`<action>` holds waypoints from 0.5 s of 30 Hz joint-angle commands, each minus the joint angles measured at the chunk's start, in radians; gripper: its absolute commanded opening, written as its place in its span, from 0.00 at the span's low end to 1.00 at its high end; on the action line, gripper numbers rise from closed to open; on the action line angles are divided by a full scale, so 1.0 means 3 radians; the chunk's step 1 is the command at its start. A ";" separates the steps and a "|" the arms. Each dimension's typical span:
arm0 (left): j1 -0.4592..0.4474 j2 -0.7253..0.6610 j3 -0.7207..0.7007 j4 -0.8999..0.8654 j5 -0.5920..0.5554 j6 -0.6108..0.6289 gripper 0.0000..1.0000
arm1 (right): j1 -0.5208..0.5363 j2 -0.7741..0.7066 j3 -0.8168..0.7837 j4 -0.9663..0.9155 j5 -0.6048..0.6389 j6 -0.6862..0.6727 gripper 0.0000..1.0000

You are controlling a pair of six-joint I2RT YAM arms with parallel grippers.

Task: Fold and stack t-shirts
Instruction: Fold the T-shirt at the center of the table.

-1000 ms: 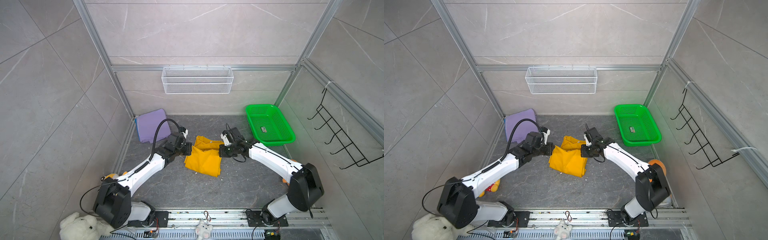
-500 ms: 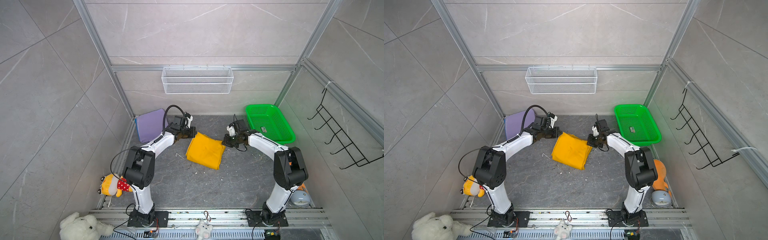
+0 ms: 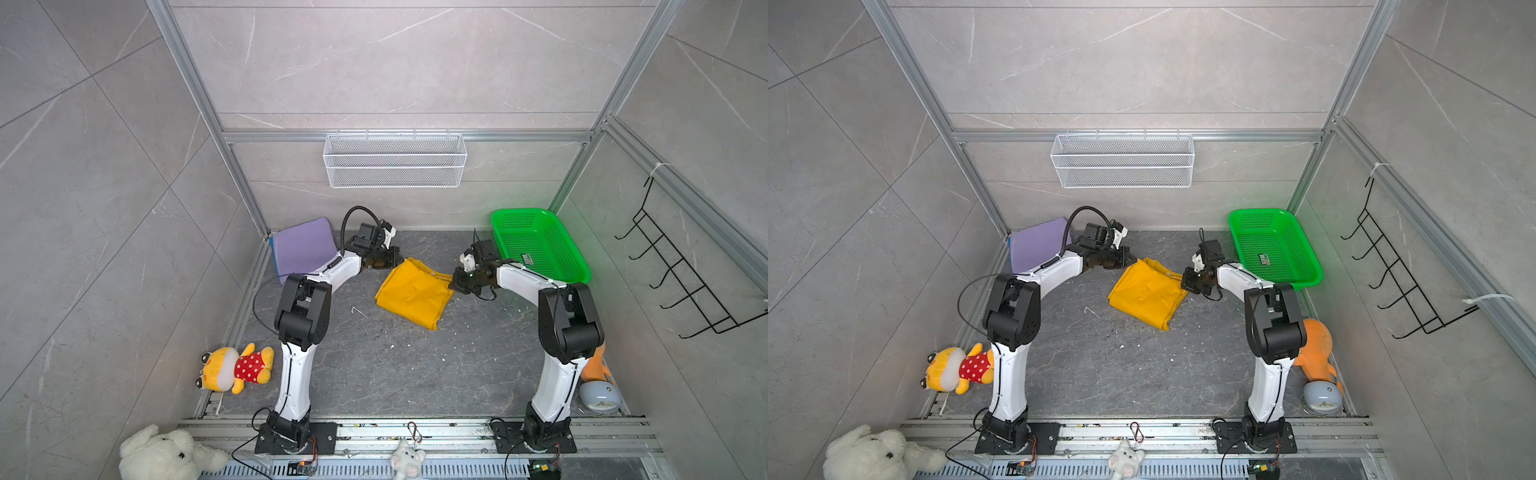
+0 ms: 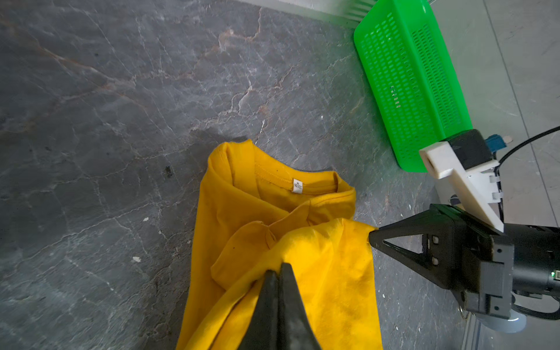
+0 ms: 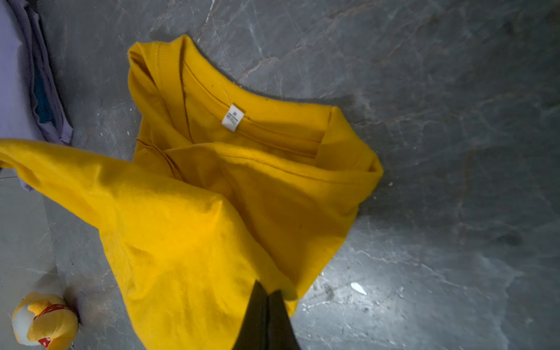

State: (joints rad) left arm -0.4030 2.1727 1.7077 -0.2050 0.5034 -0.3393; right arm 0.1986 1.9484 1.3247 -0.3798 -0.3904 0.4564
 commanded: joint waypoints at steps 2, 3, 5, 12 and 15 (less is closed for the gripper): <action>0.0024 0.0113 0.0290 0.0075 0.0170 -0.0012 0.00 | -0.0125 -0.0032 -0.0077 0.0169 0.0083 0.0066 0.00; 0.0026 0.0151 0.0354 0.0064 0.0183 -0.0016 0.00 | -0.0149 0.0004 -0.0061 0.0175 0.0083 0.0078 0.00; 0.0026 0.0261 0.0519 0.0017 0.0206 -0.0021 0.00 | -0.0199 0.0092 -0.0007 0.0205 0.0086 0.0099 0.00; 0.0030 0.0683 0.1082 -0.0123 0.0255 -0.0066 0.00 | -0.0281 0.0309 0.0231 0.0205 0.0115 0.0134 0.00; 0.0049 0.0994 0.1520 -0.0292 0.0318 -0.0120 0.00 | -0.0299 0.0465 0.0378 0.0149 0.0141 0.0159 0.00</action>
State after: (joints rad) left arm -0.4015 2.4065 2.0747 -0.2447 0.5629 -0.3546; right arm 0.1162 2.0449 1.3987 -0.3157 -0.3733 0.4828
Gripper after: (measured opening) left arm 0.041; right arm 0.050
